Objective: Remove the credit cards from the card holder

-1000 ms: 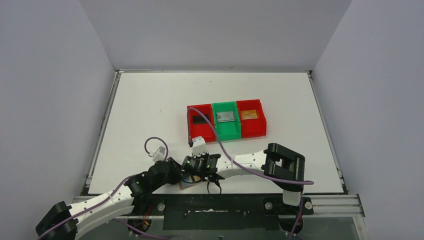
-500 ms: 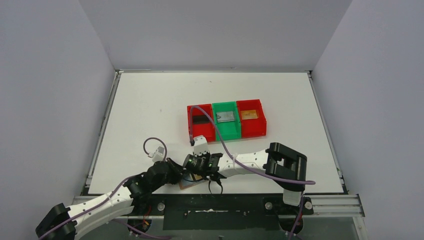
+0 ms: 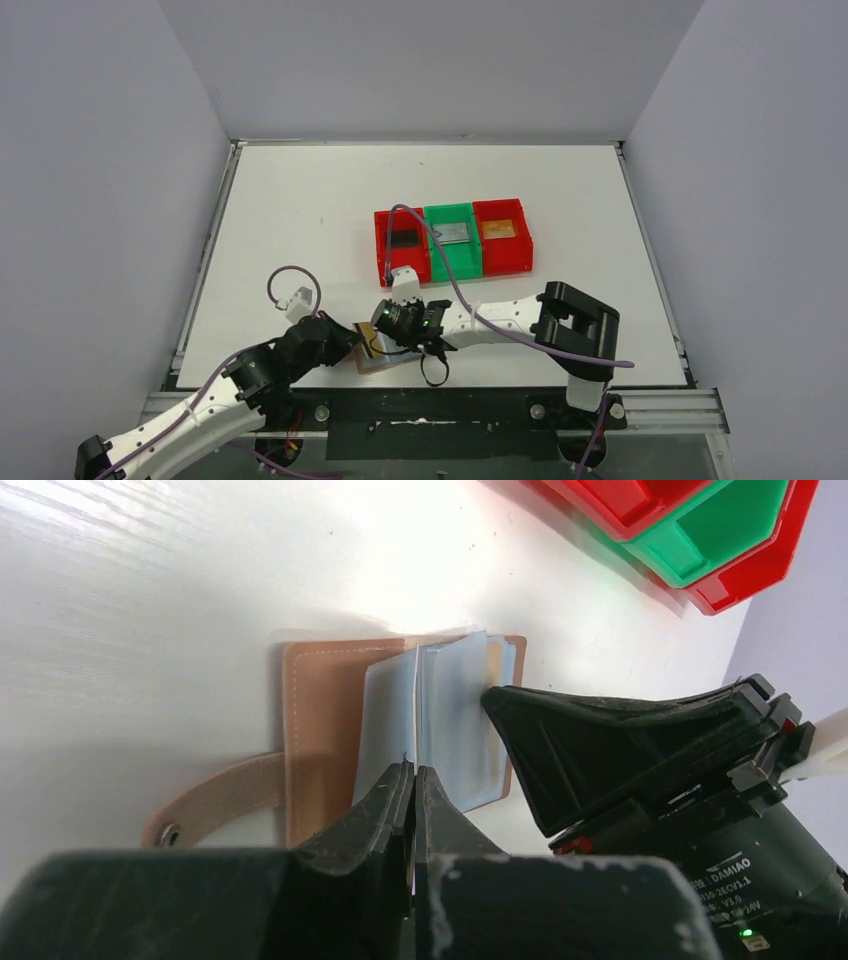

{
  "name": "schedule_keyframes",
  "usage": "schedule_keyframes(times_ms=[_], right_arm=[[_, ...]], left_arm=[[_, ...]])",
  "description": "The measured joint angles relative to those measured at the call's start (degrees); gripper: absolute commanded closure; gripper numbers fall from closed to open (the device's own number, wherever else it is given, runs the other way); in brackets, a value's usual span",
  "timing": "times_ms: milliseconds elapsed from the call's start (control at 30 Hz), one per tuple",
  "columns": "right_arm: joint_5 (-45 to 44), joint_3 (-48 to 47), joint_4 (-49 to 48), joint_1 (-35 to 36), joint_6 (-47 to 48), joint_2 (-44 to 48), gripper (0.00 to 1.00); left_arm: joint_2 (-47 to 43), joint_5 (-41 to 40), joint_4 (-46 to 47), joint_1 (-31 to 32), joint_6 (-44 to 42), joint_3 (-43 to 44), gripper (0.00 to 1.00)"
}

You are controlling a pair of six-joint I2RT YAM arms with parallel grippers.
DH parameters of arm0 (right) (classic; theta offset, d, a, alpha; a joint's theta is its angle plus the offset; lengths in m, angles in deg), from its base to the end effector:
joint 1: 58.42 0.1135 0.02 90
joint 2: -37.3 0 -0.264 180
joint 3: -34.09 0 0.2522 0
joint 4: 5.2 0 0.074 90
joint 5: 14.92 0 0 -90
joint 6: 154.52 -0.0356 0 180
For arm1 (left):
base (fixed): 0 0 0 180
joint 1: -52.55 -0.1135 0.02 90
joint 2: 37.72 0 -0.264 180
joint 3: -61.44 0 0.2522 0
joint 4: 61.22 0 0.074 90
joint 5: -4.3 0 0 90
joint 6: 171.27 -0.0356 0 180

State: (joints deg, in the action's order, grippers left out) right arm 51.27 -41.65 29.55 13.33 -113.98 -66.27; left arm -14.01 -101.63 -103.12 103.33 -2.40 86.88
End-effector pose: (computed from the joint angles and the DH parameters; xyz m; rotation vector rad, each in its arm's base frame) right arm 0.1245 0.3317 0.1578 -0.3625 2.5154 0.2768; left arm 0.0791 -0.0814 0.1575 -0.7321 2.2853 -0.8642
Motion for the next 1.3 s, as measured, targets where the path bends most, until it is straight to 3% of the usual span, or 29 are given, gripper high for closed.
schedule_keyframes(times_ms=[133,300,467,700,867,967,1033,1300], right_arm=[[2.9,2.2,-0.8,-1.7,1.4,2.7,0.73],[5.4,5.9,-1.1,-6.3,4.0,12.0,0.34],[6.8,9.7,-6.7,-12.8,5.8,25.4,0.18],[16.7,26.7,-23.5,-24.2,6.8,38.9,0.12],[27.7,34.5,-31.2,-29.2,5.3,41.4,0.12],[33.0,35.9,-36.1,-30.1,4.2,41.4,0.14],[36.2,36.4,-39.6,-30.1,3.4,41.4,0.16],[47.8,35.2,-50.5,-30.0,0.1,35.6,0.35]], left_arm=[[-0.4,-1.9,-4.0,0.0,-2.9,3.5,1.00],[0.5,-3.8,-4.3,-0.1,-9.6,10.3,1.00],[3.3,-4.7,-0.6,-0.3,-17.7,13.6,1.00],[12.2,0.9,8.1,-2.9,-29.0,14.8,1.00],[20.6,19.5,18.4,-17.6,-32.4,14.8,1.00],[22.5,32.5,32.0,-27.8,-27.9,10.1,1.00],[24.0,39.6,41.9,-31.1,-23.2,6.1,1.00],[26.0,53.6,60.0,-31.8,-14.8,3.7,1.00]])
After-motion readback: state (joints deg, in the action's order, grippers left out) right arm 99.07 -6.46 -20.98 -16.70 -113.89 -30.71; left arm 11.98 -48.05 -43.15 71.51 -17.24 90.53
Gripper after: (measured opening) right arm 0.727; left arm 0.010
